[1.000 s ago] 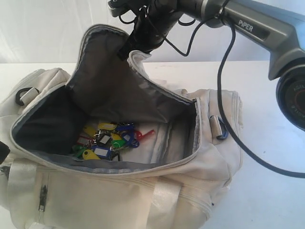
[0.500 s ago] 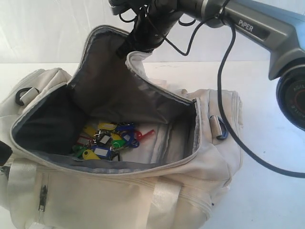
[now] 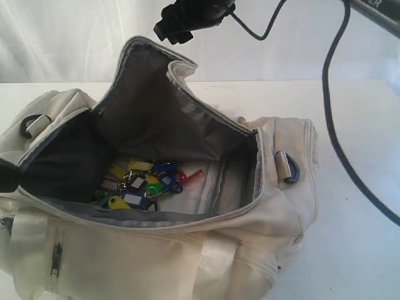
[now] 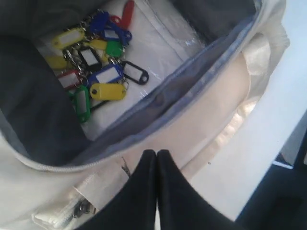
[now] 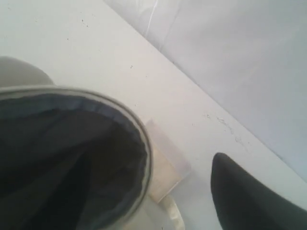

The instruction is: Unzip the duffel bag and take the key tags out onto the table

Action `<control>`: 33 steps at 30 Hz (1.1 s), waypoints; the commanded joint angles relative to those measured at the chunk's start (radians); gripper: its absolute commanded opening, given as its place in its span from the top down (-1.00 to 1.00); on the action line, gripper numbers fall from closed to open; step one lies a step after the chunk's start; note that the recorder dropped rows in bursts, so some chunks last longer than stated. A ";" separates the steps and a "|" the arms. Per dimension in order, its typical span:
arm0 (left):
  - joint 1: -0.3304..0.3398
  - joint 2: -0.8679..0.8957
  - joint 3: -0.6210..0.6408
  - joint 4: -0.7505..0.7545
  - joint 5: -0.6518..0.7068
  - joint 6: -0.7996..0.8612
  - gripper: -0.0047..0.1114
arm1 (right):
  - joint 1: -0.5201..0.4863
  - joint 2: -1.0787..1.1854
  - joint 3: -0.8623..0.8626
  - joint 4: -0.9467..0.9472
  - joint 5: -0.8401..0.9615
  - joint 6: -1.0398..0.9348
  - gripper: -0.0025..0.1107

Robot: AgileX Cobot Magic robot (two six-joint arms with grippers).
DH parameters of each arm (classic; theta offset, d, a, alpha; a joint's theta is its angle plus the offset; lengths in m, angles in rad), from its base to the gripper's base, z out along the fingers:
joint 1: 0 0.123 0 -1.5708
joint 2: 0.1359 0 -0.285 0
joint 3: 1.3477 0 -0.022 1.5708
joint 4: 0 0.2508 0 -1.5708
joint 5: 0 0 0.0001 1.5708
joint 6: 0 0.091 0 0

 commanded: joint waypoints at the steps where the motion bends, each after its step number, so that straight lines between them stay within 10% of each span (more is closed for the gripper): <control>1: 0.003 0.063 0.006 -0.148 -0.076 0.108 0.92 | -0.007 -0.044 -0.006 0.009 0.111 0.004 -0.21; 12: 0.003 0.445 -0.144 -0.416 -0.088 0.352 0.92 | -0.007 -0.081 0.000 0.370 0.344 -0.206 0.11; 33: -0.051 0.903 -0.450 -0.396 -0.247 0.326 0.92 | -0.007 0.187 0.000 0.102 0.344 -0.130 0.76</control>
